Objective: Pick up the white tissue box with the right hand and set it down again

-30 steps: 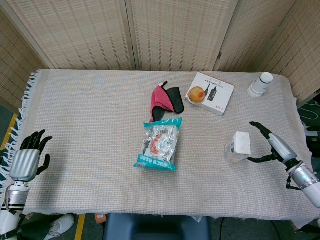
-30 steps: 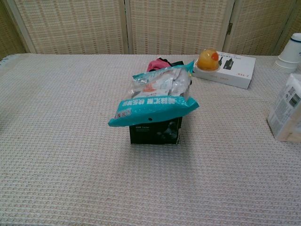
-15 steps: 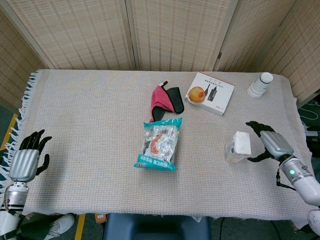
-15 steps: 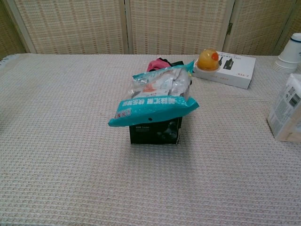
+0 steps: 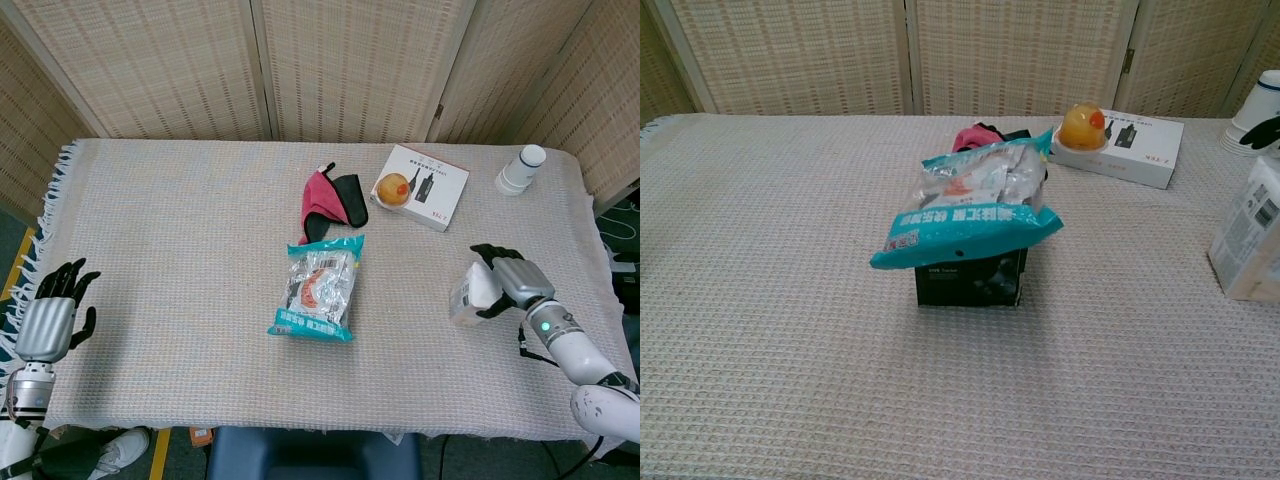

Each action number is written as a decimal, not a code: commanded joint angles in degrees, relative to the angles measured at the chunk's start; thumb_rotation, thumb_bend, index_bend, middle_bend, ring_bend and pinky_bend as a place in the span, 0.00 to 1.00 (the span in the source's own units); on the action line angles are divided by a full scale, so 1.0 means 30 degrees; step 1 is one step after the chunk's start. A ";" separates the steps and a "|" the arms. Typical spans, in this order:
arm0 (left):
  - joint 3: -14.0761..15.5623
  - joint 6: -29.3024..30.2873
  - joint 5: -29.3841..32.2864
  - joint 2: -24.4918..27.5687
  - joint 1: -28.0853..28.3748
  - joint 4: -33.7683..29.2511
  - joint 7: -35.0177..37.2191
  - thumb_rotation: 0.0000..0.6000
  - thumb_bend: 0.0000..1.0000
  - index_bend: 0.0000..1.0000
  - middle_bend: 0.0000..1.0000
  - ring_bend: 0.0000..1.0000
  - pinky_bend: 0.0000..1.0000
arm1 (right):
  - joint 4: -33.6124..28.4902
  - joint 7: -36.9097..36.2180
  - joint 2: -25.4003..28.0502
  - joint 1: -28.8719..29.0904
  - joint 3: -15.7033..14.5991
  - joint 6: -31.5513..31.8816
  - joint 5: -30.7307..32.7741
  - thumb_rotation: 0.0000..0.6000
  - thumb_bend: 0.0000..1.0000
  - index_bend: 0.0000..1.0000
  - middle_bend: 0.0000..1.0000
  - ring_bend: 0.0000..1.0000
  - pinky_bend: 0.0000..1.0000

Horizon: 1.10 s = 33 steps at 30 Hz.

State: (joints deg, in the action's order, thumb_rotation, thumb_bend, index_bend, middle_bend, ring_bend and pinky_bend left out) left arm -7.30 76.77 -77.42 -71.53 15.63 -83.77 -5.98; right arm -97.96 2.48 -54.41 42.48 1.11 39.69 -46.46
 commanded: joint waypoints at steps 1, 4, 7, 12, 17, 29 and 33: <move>-0.0035 0.0066 0.0027 -0.0041 -0.0010 0.0101 -0.0080 1.00 0.56 0.18 0.00 0.00 0.11 | -0.0028 0.0321 -0.0071 0.0072 0.0066 0.0217 0.0327 1.00 0.06 0.00 0.11 0.01 0.00; -0.0041 -0.0010 0.0072 -0.0068 0.0008 0.0094 -0.0004 1.00 0.55 0.18 0.00 0.00 0.11 | -0.0124 0.0791 -0.0052 0.0159 0.0020 0.0352 0.0809 1.00 0.06 0.03 0.18 0.06 0.00; -0.0009 0.0022 0.0004 -0.0089 0.0012 0.0126 -0.0086 1.00 0.55 0.18 0.00 0.00 0.11 | -0.0245 0.1121 -0.0049 0.0228 0.0008 0.0424 0.1199 1.00 0.06 0.06 0.20 0.08 0.00; -0.0026 0.0044 0.0022 -0.0072 0.0000 0.0075 -0.0065 1.00 0.55 0.18 0.00 0.00 0.11 | -0.0315 0.1438 -0.0090 0.0258 0.0047 0.0508 0.1499 1.00 0.06 0.10 0.23 0.09 0.00; -0.0022 0.0042 0.0002 -0.0085 0.0002 0.0092 -0.0006 1.00 0.55 0.18 0.00 0.00 0.11 | -0.0334 0.1520 -0.0175 0.0129 0.0206 0.0832 0.1370 1.00 0.06 0.24 0.27 0.13 0.00; -0.0044 0.0040 0.0054 -0.0106 0.0001 0.0103 -0.0037 1.00 0.55 0.18 0.00 0.00 0.11 | -0.0165 0.1610 -0.0476 -0.0250 0.0547 0.1404 0.0952 1.00 0.18 0.43 0.38 0.24 0.00; -0.0025 0.0019 0.0042 -0.0105 0.0002 0.0104 -0.0036 1.00 0.55 0.18 0.00 0.00 0.11 | 0.0326 -0.0165 -0.1015 -0.1064 0.1423 0.2404 -0.0932 1.00 0.18 0.43 0.39 0.25 0.00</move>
State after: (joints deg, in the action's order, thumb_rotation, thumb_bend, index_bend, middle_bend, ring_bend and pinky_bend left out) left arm -7.38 76.83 -77.29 -71.85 15.64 -83.46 -6.09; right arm -97.92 5.22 -56.44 40.75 3.82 45.25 -46.15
